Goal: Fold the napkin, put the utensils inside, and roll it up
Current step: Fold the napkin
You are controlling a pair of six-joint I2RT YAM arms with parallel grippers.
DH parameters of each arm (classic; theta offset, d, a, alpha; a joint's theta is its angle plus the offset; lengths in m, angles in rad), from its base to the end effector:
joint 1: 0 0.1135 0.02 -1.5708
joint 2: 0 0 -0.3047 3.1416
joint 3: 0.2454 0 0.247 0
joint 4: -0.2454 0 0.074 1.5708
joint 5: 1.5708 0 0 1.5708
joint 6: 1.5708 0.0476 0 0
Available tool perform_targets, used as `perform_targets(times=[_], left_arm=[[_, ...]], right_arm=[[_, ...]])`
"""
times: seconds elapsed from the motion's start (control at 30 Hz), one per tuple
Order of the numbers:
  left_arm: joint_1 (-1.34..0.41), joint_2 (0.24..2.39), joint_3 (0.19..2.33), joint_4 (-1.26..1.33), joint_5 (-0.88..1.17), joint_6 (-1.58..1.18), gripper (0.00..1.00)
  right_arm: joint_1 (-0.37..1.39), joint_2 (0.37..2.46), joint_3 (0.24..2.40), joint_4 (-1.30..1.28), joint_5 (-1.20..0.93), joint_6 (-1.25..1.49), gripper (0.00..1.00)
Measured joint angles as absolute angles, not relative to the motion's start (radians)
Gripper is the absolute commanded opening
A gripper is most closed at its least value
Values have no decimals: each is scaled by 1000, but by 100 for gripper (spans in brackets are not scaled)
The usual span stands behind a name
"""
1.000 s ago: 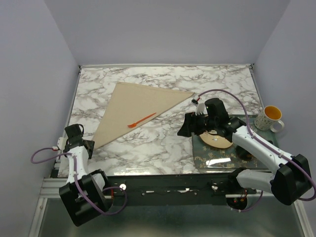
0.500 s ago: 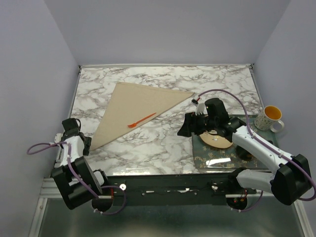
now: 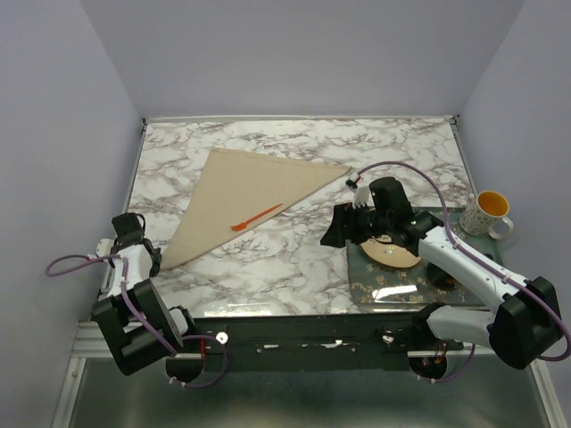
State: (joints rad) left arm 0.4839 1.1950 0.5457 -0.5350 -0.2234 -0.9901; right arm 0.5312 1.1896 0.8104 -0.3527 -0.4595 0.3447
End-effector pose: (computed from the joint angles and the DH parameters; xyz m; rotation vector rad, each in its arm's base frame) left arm 0.1550 0.0934 0.1883 -1.8643 1.9657 0.1614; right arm 0.1947 0.1389 0.2854 -0.4718 2.3618 0.9604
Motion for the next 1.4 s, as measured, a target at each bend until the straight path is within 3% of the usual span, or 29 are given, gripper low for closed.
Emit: perform_targets(times=[0.43,0.8,1.13,1.4], left_arm=[[343,1050,525,-596,-265,-1019,0],[154,975,674,-645,-344,-1047,0],[-239,1297,1086,-631,-438,-1048,0],[-388,1492,1305,-622,-443,-1025,0]], right_arm=[[531,1193,810,-353,-456,339,80],[531,1184,810,-353,-438,339,80],[531,1170,810,-353,-423,344,80],[521,1110,810,-354,-397,347,81]])
